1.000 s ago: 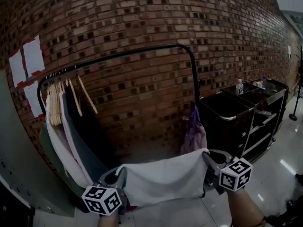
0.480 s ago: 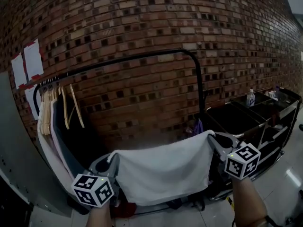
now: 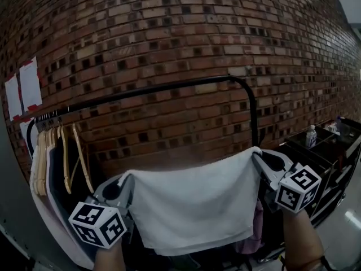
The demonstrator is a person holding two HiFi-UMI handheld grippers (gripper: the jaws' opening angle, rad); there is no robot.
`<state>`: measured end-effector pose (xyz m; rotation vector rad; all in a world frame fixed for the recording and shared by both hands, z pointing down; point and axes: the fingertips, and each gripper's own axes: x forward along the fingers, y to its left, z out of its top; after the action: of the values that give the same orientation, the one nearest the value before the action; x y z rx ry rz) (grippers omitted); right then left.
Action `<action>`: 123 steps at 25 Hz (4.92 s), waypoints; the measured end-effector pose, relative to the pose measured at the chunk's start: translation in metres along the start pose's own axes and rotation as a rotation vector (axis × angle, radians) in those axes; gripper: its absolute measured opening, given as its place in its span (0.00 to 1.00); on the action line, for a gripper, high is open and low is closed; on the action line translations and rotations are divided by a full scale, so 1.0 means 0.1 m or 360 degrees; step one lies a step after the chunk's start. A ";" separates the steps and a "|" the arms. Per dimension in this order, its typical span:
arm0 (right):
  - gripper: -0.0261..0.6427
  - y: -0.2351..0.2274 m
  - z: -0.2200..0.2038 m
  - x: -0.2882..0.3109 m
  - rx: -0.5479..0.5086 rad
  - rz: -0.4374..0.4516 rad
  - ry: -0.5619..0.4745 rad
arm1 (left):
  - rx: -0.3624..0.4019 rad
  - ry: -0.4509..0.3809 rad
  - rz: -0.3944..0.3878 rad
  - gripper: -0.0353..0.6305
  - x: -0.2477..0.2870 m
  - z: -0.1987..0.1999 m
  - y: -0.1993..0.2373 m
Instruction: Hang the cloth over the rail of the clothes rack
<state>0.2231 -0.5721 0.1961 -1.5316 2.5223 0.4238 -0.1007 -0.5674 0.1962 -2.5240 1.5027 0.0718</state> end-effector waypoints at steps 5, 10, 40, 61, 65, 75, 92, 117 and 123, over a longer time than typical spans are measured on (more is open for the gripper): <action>0.07 -0.10 0.36 0.56 -0.0087 -0.0024 -0.0109 | 0.0106 -0.0124 -0.0002 0.09 0.39 0.44 0.31; 0.07 -0.28 0.79 0.93 -0.0202 -0.0025 -0.0237 | 0.0247 -0.0224 0.0029 0.09 0.64 0.95 0.46; 0.07 -1.55 2.26 3.33 -0.0658 0.0282 0.0060 | 0.0960 0.0346 0.0451 0.09 2.45 2.70 1.86; 0.11 -1.53 0.95 3.91 -0.0825 0.0617 0.0867 | 0.1273 0.1274 0.0034 0.13 3.10 1.42 2.08; 0.17 -1.54 0.88 3.90 -0.0874 0.0604 0.0899 | 0.1311 0.1323 0.0044 0.27 3.10 1.36 2.11; 0.25 -1.63 1.06 3.94 -0.0901 0.0467 0.0795 | 0.1341 0.1185 0.0159 0.35 3.12 1.54 2.18; 0.06 0.26 2.15 2.84 -0.0525 0.0819 -0.0021 | 0.0819 0.0087 -0.0326 0.18 2.14 2.30 0.53; 0.04 2.09 -1.16 -1.03 0.0350 0.0972 0.0523 | -0.0330 0.0250 -0.0815 0.06 -0.62 -1.10 -1.84; 0.04 2.36 -1.29 -2.03 0.0557 0.0885 0.0598 | -0.0383 0.0366 -0.0803 0.06 -1.53 -1.25 -2.45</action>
<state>0.1094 -0.3406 0.4122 -0.8309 3.0823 -0.2711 0.0325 -0.3467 0.3768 -3.1188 0.9191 -0.1250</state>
